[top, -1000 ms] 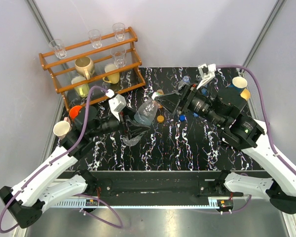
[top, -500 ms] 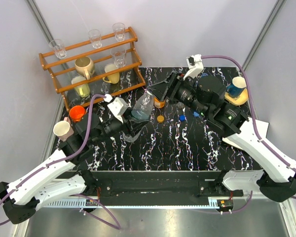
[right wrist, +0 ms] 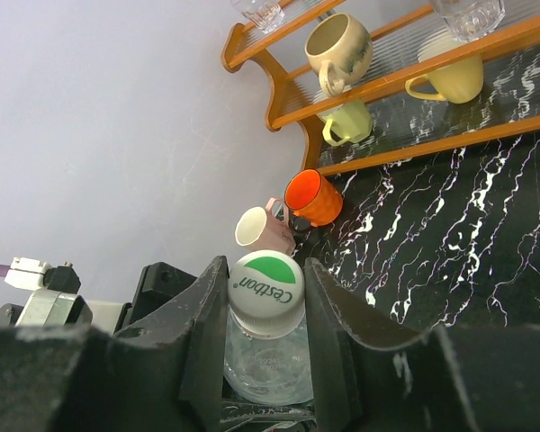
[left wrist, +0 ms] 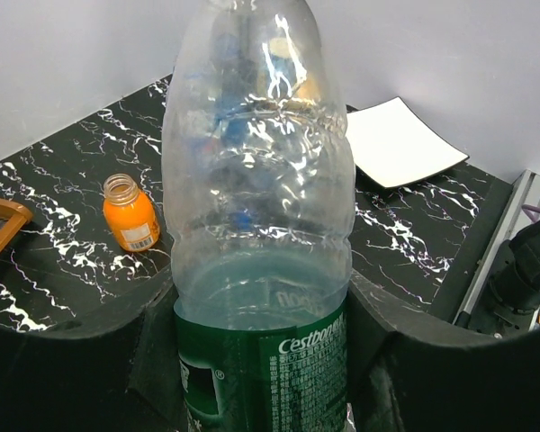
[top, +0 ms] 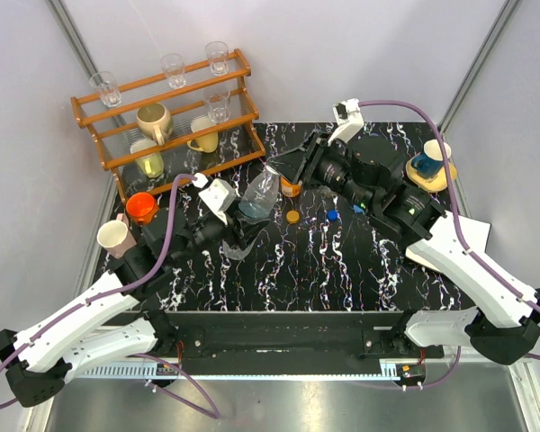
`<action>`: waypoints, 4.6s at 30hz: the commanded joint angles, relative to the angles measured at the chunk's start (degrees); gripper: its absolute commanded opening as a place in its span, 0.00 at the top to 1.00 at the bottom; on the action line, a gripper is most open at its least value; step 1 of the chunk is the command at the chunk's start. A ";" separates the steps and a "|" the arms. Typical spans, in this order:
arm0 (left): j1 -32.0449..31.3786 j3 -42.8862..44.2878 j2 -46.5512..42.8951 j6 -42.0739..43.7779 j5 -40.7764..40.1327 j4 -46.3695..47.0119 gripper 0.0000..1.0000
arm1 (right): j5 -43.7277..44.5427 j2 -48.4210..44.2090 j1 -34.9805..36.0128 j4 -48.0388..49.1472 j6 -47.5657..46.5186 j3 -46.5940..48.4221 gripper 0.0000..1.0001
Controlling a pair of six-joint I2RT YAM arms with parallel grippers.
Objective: Unscrew the bottle caps
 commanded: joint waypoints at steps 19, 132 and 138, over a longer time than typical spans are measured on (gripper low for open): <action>2.53 6.85 2.38 -14.81 52.50 11.73 0.55 | -40.30 -10.57 -0.17 4.20 -23.43 -7.26 1.00; -5.20 -2.12 -4.82 1.00 -0.68 5.25 0.49 | -6.46 -3.63 2.55 4.63 -5.67 -2.43 1.00; -5.11 -1.16 -5.52 -1.72 16.87 7.19 0.49 | -25.85 -4.77 2.55 5.87 -16.48 0.47 1.00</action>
